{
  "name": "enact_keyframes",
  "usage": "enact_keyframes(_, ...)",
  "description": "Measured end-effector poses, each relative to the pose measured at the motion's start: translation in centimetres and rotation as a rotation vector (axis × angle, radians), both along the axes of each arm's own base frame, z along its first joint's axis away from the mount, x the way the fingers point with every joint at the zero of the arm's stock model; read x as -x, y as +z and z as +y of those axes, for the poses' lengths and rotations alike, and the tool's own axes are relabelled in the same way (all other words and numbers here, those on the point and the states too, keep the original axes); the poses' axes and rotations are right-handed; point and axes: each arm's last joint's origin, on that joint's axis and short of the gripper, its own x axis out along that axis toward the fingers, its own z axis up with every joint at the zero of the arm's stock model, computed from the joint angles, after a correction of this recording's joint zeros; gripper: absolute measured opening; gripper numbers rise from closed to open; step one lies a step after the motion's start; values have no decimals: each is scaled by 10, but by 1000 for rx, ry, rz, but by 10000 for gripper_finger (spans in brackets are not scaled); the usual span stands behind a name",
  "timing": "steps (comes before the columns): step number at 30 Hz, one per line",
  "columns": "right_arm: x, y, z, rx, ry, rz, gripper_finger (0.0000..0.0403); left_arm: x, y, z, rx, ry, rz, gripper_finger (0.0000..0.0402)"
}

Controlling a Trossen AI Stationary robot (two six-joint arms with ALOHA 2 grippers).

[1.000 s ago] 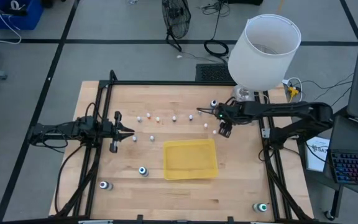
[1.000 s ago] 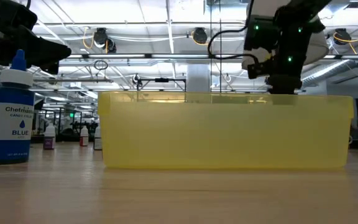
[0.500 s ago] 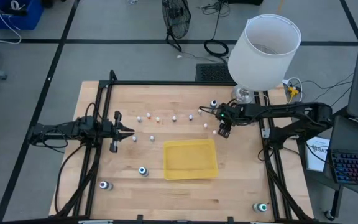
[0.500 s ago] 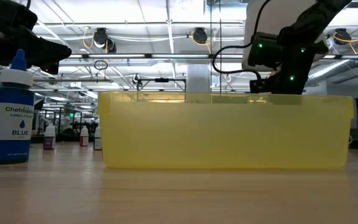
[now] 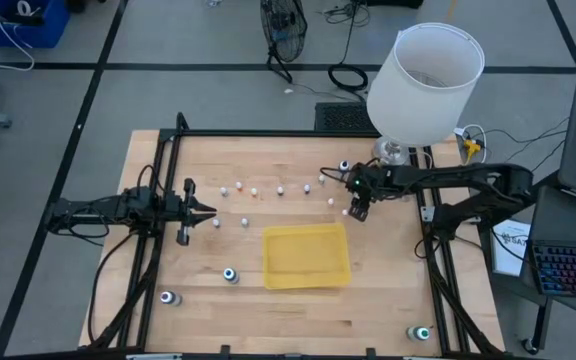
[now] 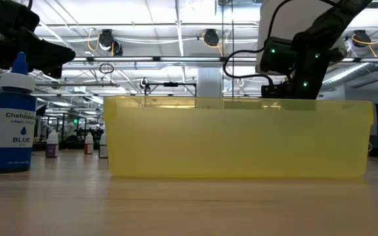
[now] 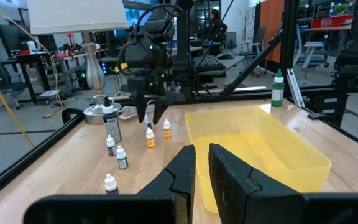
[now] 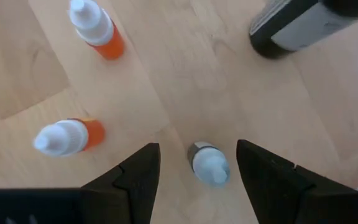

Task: Pick & Place food coloring
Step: Put the small black food coloring bottle into the yellow bin

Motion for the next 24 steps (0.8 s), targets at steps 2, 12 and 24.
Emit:
enact_keyframes(2,-1,-3,0,-4,1,12,200,0,0,0,0,0,0,51)
enact_keyframes(12,-5,-15,-2,-14,13,52,196,0,0,0,0,0,0,51)
enact_keyframes(24,-2,-5,-2,8,10,23,196,0,0,0,0,0,0,51)
